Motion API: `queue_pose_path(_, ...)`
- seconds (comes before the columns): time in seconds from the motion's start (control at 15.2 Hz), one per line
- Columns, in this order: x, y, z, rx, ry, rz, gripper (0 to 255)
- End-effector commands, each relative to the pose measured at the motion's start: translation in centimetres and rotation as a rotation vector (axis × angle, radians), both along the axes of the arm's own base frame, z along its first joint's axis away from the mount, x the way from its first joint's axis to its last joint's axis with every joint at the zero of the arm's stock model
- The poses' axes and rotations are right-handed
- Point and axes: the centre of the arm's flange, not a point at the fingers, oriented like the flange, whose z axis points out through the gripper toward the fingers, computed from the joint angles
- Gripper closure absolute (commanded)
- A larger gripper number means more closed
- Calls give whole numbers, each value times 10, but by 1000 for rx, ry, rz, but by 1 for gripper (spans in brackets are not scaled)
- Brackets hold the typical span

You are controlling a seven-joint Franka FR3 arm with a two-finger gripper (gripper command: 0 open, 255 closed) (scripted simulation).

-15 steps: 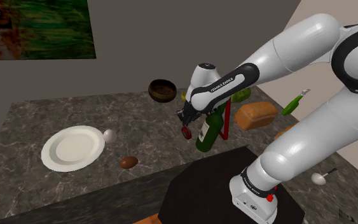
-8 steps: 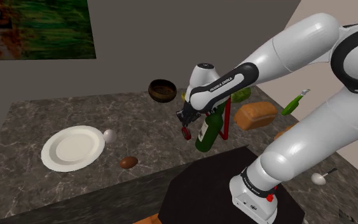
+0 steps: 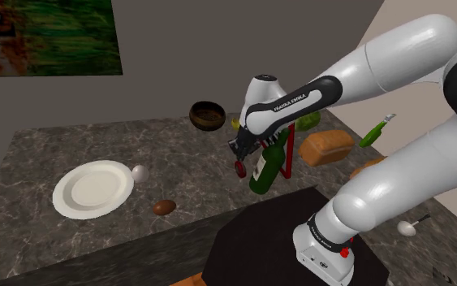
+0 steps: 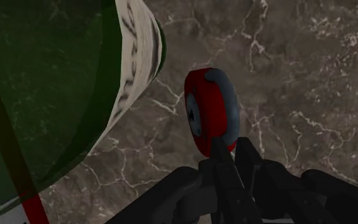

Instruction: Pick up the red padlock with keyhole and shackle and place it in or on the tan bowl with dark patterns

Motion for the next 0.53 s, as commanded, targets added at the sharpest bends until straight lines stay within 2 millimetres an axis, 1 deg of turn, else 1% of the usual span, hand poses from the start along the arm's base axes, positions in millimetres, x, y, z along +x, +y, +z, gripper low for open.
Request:
queue_pose_path(0.0,0,0,11,0,1,0,255)
queue_pose_path(0.46,0,0,48,0,1,0,255)
